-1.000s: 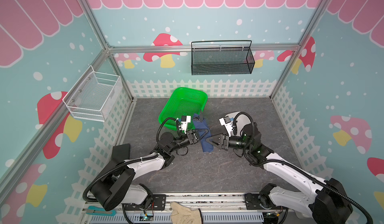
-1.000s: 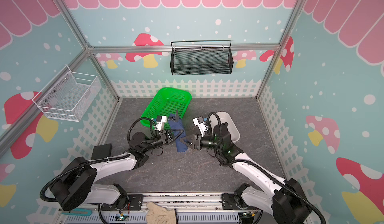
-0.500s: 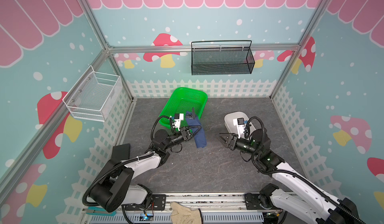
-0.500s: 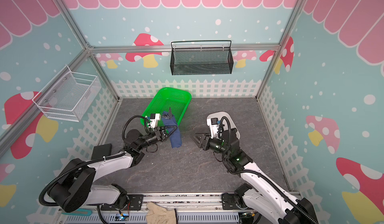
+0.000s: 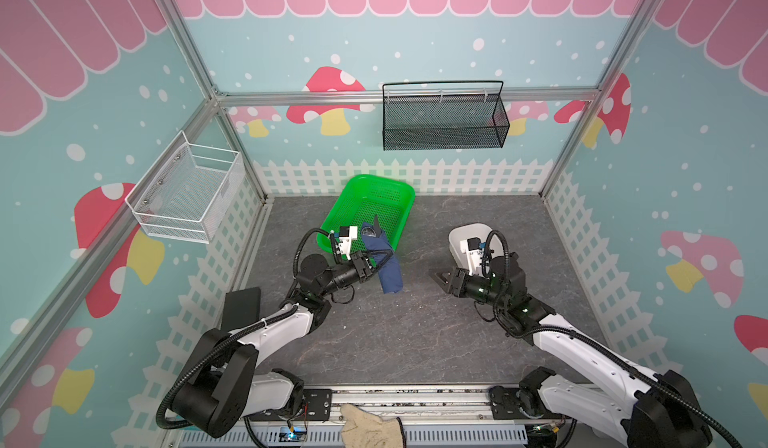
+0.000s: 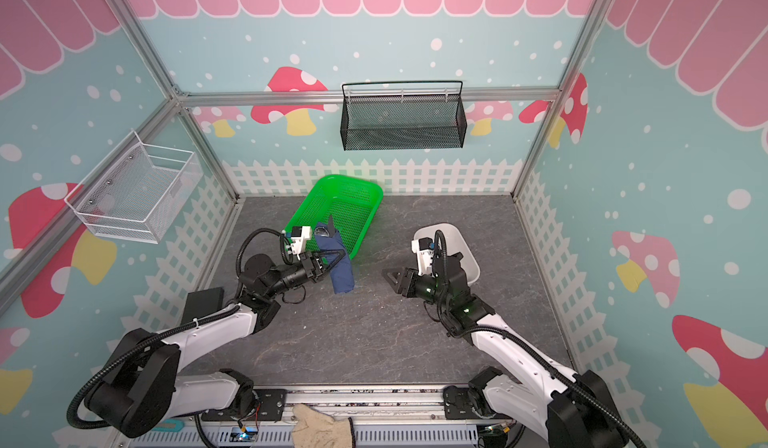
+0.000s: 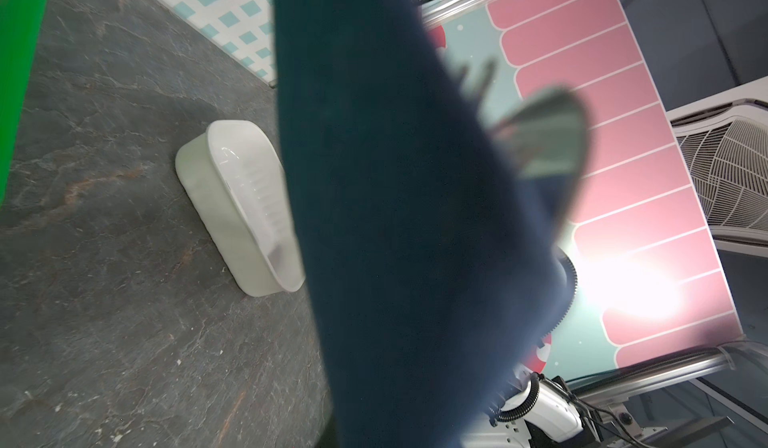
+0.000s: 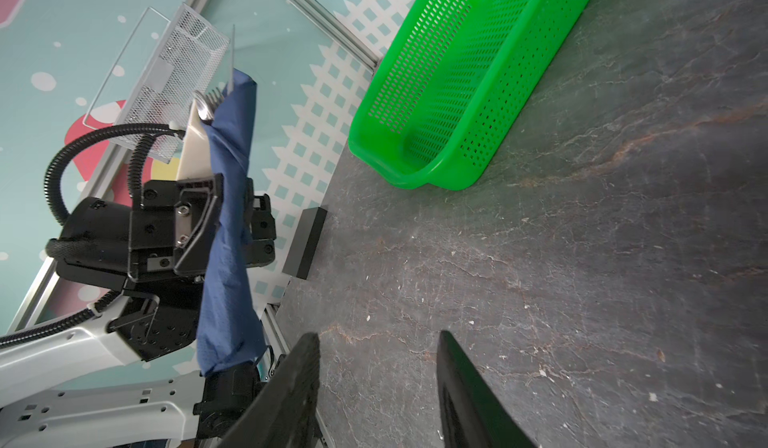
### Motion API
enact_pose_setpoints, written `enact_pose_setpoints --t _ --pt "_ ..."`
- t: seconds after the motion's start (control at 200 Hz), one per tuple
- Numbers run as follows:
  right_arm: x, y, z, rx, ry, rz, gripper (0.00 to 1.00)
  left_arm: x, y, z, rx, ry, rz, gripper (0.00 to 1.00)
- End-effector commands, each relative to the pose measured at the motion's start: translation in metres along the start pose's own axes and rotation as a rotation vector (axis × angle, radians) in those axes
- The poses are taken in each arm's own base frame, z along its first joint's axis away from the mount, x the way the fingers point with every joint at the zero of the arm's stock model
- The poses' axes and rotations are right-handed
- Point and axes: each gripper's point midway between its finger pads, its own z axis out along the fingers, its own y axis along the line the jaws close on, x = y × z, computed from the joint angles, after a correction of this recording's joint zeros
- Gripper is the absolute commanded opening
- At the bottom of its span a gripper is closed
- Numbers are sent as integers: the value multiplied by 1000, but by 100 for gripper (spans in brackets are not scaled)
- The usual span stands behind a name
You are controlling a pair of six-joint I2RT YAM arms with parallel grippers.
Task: Place the utensils on the paper napkin and roll it up
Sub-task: 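Open the right gripper and draw it back while the left gripper holds the bundle, then carry the napkin bundle with the left gripper over the green basket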
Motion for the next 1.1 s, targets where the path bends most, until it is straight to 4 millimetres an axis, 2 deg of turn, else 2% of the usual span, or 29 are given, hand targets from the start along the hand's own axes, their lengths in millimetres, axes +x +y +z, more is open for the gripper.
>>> enact_pose_setpoints --t 0.0,0.285,0.485,0.695,0.891,0.991,1.096 --pt "-4 -1 6 4 13 24 48 -9 -19 -7 30 -15 57 1" --pt "-8 -22 45 61 81 75 48 -14 -16 -24 -49 -32 98 1" --pt "-18 -30 95 45 158 103 48 -15 -11 -31 -103 -12 107 1" --pt "-27 -58 151 91 193 179 48 -21 -6 -36 -116 -22 88 1" --pt "-32 -71 202 53 251 194 48 -27 -2 -42 -133 -38 78 0" --pt "-29 -88 215 116 280 198 46 -30 1 -44 -143 -41 75 0" --pt "-21 -103 211 193 308 188 43 -33 4 -43 -152 -29 71 0"
